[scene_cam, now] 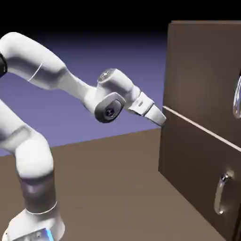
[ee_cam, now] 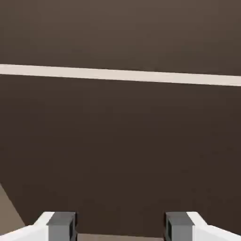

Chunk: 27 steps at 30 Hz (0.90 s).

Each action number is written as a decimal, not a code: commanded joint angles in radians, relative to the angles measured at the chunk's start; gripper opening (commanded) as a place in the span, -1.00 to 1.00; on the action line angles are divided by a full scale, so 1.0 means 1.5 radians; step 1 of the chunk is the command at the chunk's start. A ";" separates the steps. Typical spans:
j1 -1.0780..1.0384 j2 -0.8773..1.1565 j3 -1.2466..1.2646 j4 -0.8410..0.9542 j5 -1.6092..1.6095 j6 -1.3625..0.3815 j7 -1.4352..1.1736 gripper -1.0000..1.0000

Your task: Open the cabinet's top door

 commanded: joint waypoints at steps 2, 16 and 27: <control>0.026 -0.012 -0.033 0.020 -0.058 0.005 0.034 0.00; 0.205 -0.096 -0.265 0.162 -0.464 0.038 0.273 0.00; 0.346 -0.162 -0.447 0.273 -0.783 0.064 0.461 0.00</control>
